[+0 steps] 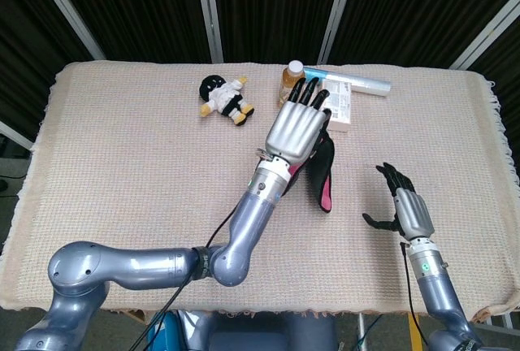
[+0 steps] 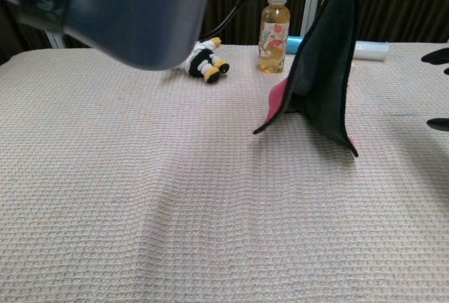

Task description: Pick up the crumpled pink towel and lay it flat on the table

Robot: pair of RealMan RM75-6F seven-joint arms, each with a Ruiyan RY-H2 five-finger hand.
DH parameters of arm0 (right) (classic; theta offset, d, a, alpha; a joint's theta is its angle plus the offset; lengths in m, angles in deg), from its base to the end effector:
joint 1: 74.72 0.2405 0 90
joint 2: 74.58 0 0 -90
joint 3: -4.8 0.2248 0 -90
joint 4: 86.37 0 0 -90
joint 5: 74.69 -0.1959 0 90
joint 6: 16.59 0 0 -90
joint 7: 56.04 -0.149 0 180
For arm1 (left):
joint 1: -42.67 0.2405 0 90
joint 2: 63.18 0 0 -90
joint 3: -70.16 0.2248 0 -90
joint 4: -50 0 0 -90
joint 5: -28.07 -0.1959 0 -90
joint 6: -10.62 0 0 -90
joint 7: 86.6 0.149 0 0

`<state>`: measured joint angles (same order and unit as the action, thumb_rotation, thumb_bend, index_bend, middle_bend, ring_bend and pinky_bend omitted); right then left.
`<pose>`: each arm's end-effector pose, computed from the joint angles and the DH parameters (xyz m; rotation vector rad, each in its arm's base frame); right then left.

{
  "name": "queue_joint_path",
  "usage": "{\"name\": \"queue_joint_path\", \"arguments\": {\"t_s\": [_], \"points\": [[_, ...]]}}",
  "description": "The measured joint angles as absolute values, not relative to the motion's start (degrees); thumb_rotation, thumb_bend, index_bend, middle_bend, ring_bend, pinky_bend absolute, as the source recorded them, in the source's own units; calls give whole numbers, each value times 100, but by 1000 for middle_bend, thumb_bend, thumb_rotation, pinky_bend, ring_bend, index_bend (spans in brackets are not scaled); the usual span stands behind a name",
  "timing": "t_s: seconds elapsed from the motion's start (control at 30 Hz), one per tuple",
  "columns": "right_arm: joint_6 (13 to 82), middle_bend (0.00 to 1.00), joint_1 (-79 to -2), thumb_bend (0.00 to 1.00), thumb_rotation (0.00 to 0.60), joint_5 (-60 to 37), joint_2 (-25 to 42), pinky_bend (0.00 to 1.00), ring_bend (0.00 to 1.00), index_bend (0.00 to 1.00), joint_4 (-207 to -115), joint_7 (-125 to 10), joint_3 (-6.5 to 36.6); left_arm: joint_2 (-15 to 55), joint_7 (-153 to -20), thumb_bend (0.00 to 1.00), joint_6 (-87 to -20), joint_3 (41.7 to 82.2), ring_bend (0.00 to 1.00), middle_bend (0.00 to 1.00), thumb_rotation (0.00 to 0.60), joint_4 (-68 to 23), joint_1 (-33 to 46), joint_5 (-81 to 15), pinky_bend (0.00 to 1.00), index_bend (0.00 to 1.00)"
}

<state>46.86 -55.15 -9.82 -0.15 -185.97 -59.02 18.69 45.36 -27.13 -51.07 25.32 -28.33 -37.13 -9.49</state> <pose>-0.2127 -0.2683 0.0811 1.2930 -1.4232 1.1104 0.1649 0.3595 0.0116 -1.7206 -0.6748 -1.2525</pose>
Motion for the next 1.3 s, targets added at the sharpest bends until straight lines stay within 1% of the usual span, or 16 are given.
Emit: {"name": "queue_joint_path", "arguments": {"t_s": [0.23, 0.47, 0.63, 0.83, 1.07, 1.3], "points": [[4703, 0, -5391, 228, 600, -1402, 247, 0, 0, 203, -18706, -5456, 1859, 4715, -2933, 570, -5156, 2563, 0, 168, 600, -2200, -4275, -700, 0, 588], [4750, 0, -5225, 229, 600, -1956, 569, 0, 0, 258, -18710, -4903, 1853, 4774, -3190, 570, -5217, 2591, 0, 168, 600, -1940, -4661, -587, 0, 589], [4872, 0, -5092, 230, 600, -2304, 890, 0, 0, 259, -18670, -4542, 1872, 4783, -3301, 569, -5279, 2708, 0, 167, 600, -1810, -4802, -533, 0, 590], [5026, 0, -4974, 230, 600, -2450, 1120, 0, 0, 258, -18656, -4374, 1944, 4791, -3403, 570, -5322, 2790, 0, 168, 600, -1664, -4945, -433, 0, 592], [5056, 0, -4872, 229, 600, -2600, 1244, 0, 0, 259, -18639, -4256, 2005, 4818, -3511, 570, -5314, 2843, 0, 171, 600, -1480, -5154, -423, 0, 593], [5030, 0, -4793, 229, 600, -2702, 1297, 0, 0, 259, -18616, -4247, 2084, 4940, -3665, 570, -5227, 2866, 0, 172, 600, -1100, -5427, -450, 0, 594]]}}
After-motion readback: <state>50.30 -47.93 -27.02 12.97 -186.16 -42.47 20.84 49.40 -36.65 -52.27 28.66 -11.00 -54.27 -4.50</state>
